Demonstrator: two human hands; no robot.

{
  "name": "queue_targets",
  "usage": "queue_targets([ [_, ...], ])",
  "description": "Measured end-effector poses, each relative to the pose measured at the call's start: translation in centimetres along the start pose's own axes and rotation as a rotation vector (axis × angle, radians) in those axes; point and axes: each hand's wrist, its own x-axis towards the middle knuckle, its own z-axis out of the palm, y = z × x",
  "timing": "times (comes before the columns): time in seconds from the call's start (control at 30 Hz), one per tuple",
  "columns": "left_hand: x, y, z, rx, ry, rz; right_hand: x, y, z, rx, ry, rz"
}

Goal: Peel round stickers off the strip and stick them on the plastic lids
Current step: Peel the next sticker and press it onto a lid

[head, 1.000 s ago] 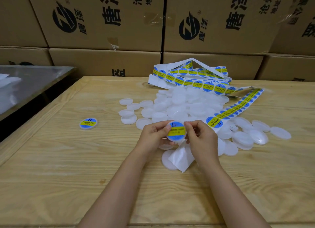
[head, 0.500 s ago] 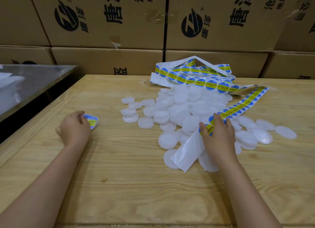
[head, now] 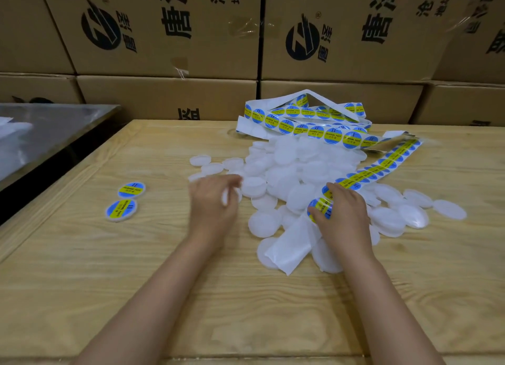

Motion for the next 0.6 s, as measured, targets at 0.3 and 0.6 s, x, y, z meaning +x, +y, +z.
queue_targets([
  [0.3, -2.4, 6.1, 6.0, -0.415, -0.468, -0.187, -0.1, -0.8, -1.1, 0.307, 0.139, -0.038],
  [0.6, -1.9, 5.3, 6.2, -0.066, -0.081, 0.232, -0.2, -1.2, -1.2, 0.199, 0.052, -0.212],
])
